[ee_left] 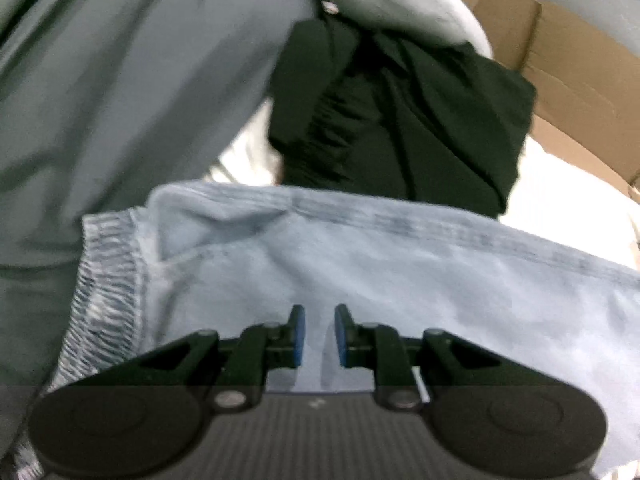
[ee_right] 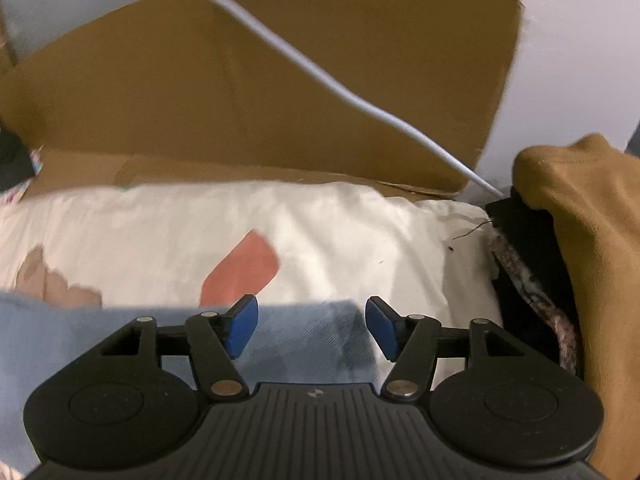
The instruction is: Fold clothes
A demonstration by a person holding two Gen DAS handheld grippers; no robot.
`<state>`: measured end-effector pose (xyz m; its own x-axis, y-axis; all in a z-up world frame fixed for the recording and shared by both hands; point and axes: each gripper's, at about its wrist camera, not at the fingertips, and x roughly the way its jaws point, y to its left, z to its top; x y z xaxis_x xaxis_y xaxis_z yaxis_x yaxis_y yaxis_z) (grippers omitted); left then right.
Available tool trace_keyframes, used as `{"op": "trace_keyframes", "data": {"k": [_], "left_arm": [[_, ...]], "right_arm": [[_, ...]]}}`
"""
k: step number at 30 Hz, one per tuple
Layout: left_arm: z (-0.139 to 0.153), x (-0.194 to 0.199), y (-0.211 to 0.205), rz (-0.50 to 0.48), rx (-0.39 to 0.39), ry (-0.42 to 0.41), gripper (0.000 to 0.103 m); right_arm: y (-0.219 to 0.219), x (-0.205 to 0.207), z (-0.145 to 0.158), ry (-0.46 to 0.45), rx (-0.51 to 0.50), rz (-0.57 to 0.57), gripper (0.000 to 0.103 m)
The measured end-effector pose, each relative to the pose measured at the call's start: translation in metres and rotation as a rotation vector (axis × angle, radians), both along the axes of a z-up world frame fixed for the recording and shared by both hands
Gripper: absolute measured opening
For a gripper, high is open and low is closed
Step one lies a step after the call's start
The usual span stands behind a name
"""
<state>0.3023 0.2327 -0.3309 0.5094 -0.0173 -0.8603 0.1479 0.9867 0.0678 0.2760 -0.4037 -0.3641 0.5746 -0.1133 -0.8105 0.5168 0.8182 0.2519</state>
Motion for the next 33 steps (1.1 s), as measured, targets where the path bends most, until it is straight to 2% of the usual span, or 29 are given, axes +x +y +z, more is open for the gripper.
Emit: {"op": "trace_keyframes", "data": {"k": [8,10,11,13,16,18,21,23,25,28,33], "left_arm": [[0.007,-0.015,-0.034,-0.054,-0.050,0.005,0.018],[0.011,-0.022,-0.040,-0.081,-0.047,-0.009,0.018],[0.013,-0.026,-0.043,-0.095,-0.048,-0.014,0.019],[0.013,-0.033,-0.047,-0.125,-0.051,-0.018,0.019],[0.011,-0.045,-0.052,-0.152,-0.059,-0.007,0.019],[0.009,-0.053,-0.053,-0.159,-0.070,0.003,0.019],[0.005,-0.061,-0.052,-0.155,-0.094,0.019,0.019],[0.003,-0.065,-0.052,-0.152,-0.104,0.027,0.019],[0.001,-0.067,-0.050,-0.147,-0.109,0.033,0.019],[0.000,-0.070,-0.048,-0.140,-0.114,0.039,0.019],[-0.003,-0.074,-0.043,-0.127,-0.121,0.049,0.019]], "right_arm": [[-0.039,0.021,-0.041,0.146,0.308,-0.101,0.068],[-0.039,0.018,-0.044,0.166,0.351,-0.109,0.067],[-0.037,0.016,-0.044,0.172,0.354,-0.099,0.065],[-0.030,0.014,-0.040,0.185,0.336,-0.050,0.055],[-0.017,0.007,-0.031,0.213,0.335,-0.003,0.048],[-0.009,0.002,-0.023,0.217,0.340,0.026,0.032],[0.006,-0.012,-0.014,0.205,0.339,0.079,0.021],[0.017,-0.024,-0.011,0.193,0.321,0.104,0.019],[0.028,-0.036,-0.007,0.180,0.303,0.130,0.011],[0.043,-0.053,-0.001,0.161,0.269,0.150,0.009],[0.057,-0.082,0.010,0.138,0.295,0.135,0.009]]}}
